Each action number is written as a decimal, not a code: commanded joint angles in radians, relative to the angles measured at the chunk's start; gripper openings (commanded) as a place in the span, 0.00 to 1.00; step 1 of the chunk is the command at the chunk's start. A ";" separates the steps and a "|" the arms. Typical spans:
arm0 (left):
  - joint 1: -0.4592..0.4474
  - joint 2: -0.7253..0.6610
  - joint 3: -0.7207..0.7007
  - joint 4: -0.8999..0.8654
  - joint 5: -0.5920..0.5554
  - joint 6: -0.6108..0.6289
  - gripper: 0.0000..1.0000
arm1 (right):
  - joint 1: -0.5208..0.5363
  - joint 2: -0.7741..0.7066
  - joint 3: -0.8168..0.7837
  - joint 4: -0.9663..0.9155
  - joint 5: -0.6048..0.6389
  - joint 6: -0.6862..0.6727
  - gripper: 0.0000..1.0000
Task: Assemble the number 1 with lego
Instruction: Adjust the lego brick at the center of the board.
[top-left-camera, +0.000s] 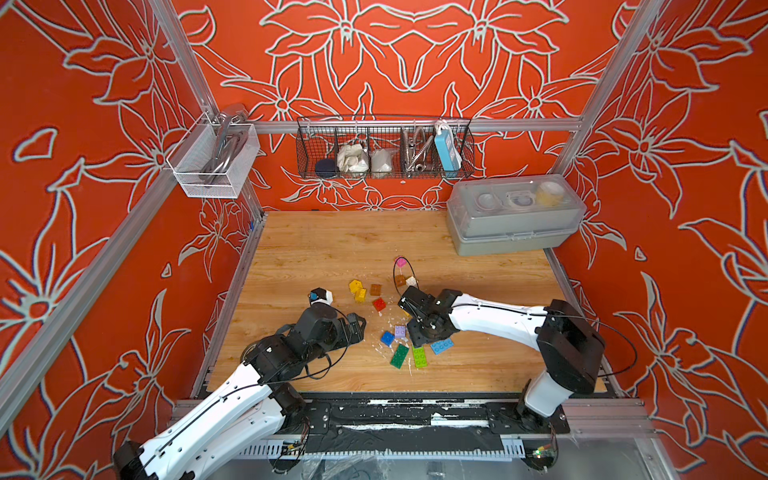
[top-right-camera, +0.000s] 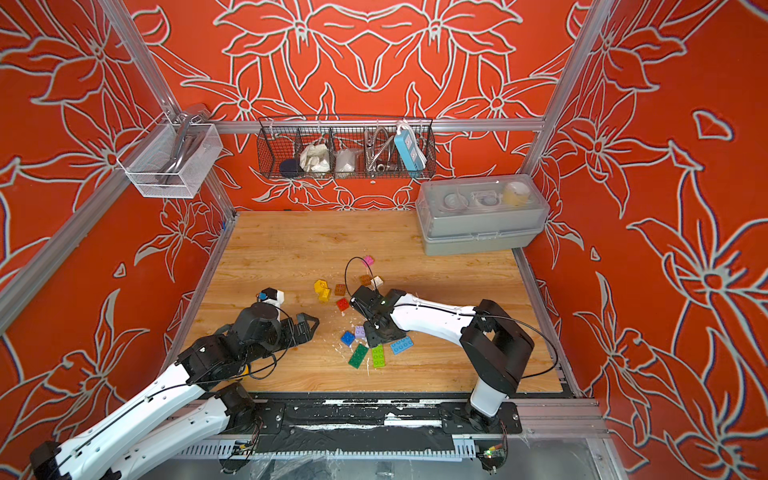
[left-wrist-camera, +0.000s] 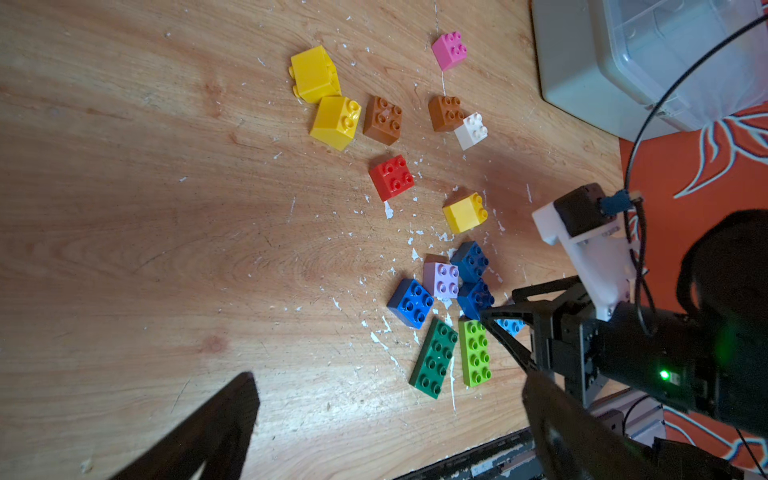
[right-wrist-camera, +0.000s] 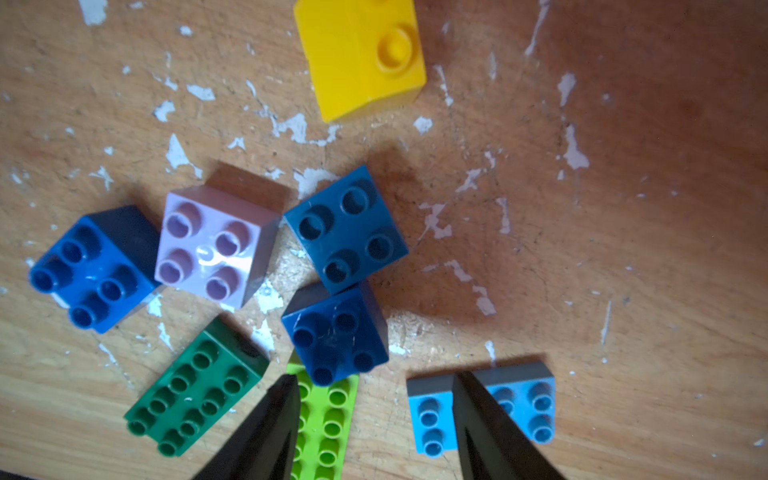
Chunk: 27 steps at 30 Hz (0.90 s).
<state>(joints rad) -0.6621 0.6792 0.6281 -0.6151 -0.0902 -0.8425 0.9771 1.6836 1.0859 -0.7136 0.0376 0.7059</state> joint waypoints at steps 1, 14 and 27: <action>-0.001 -0.003 -0.007 0.018 -0.011 0.003 0.99 | 0.021 0.027 0.030 0.006 0.023 0.029 0.63; 0.007 -0.035 -0.022 0.020 -0.017 -0.007 0.99 | -0.058 0.117 0.079 -0.011 0.158 -0.034 0.59; 0.023 -0.053 -0.034 0.025 -0.024 -0.010 0.99 | -0.157 0.036 0.101 -0.038 0.112 -0.100 0.63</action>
<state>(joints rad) -0.6502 0.6346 0.6075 -0.6037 -0.1036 -0.8536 0.8001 1.7775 1.1538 -0.7090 0.1707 0.6113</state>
